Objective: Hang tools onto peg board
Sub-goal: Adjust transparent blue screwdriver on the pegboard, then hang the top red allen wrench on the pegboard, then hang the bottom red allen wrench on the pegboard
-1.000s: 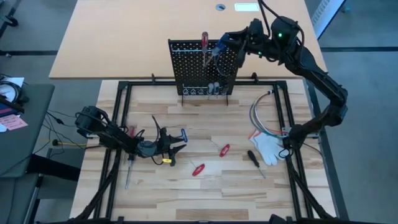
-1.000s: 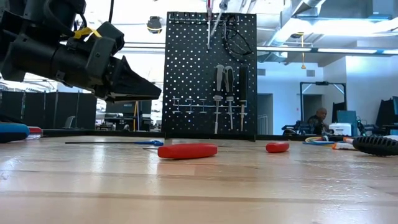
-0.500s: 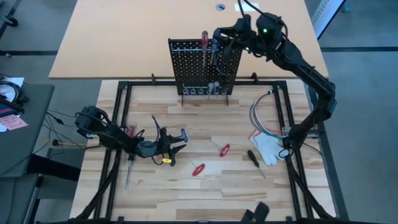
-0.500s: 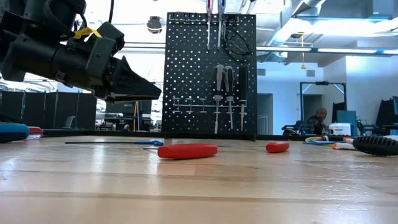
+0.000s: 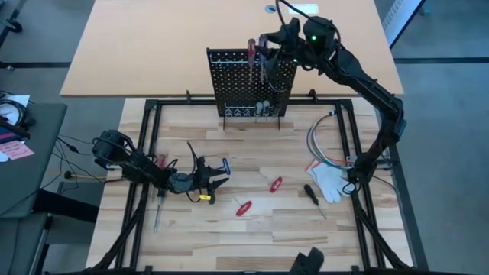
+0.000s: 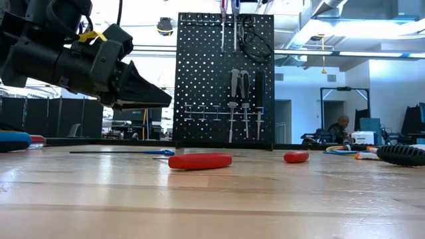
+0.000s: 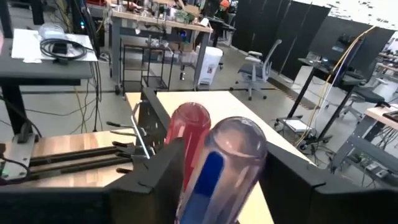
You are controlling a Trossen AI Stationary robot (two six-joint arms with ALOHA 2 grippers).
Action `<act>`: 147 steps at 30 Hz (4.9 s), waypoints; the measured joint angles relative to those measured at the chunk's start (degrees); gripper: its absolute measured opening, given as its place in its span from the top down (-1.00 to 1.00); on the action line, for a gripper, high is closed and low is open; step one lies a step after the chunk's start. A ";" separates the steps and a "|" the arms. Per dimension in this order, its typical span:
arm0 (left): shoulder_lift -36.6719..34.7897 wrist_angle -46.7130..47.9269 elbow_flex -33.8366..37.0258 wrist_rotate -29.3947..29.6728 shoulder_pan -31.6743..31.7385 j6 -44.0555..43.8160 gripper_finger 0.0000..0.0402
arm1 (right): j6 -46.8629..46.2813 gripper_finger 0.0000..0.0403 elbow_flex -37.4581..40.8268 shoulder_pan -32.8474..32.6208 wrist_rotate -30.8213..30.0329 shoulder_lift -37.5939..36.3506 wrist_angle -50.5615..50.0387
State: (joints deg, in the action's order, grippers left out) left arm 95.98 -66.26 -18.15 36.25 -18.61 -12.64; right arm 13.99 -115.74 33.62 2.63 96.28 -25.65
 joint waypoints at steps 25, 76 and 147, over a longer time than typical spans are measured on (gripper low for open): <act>0.00 -0.35 0.00 -1.46 -1.61 1.33 0.36 | 0.88 -0.06 10.41 -12.67 0.31 -20.27 -26.60; -0.02 23.50 -10.29 -9.14 3.17 1.00 0.44 | 8.38 0.00 61.87 -40.16 -12.57 2.70 6.76; 11.58 72.79 -38.70 -44.29 10.20 28.17 0.62 | -14.97 0.89 67.84 -45.13 22.51 2.02 34.71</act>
State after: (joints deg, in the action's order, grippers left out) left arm 107.57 6.53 -56.85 -8.04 -8.41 15.54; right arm -0.98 -47.90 -11.51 25.15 98.30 9.06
